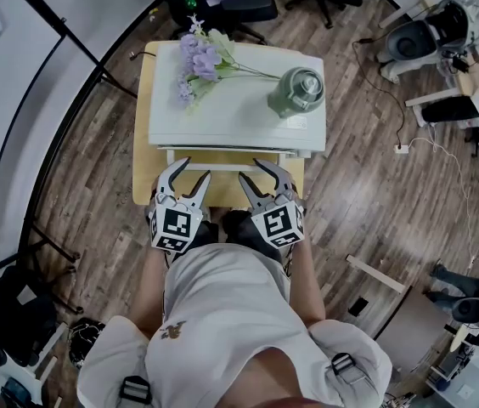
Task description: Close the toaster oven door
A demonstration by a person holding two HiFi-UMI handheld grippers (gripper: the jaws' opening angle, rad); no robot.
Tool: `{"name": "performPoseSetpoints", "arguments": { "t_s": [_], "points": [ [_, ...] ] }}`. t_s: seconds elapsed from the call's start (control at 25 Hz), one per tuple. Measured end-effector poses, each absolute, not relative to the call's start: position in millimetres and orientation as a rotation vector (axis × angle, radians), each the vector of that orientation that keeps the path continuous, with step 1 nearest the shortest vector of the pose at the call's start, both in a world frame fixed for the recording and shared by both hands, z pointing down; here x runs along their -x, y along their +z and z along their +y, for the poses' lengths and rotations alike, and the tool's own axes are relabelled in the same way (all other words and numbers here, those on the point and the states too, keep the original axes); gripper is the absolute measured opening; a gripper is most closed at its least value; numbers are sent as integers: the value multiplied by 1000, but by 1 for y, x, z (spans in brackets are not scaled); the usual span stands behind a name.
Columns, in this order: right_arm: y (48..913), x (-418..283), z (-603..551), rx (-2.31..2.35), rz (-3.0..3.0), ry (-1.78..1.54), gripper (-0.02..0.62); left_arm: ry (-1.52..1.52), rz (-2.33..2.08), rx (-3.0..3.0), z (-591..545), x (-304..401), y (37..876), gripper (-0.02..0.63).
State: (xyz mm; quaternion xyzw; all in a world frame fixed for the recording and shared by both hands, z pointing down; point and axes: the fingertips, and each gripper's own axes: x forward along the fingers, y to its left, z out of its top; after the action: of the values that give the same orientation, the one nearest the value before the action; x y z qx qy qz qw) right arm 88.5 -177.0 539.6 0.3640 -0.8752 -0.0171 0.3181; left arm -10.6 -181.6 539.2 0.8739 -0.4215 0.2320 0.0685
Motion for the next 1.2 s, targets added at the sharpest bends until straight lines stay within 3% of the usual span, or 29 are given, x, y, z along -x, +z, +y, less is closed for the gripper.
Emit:
{"name": "performPoseSetpoints", "arguments": {
  "t_s": [1.2],
  "points": [
    [537, -89, -186, -997, -2290, -45, 181, 676, -1263, -2640, -190, 10, 536, 201]
  ]
}}
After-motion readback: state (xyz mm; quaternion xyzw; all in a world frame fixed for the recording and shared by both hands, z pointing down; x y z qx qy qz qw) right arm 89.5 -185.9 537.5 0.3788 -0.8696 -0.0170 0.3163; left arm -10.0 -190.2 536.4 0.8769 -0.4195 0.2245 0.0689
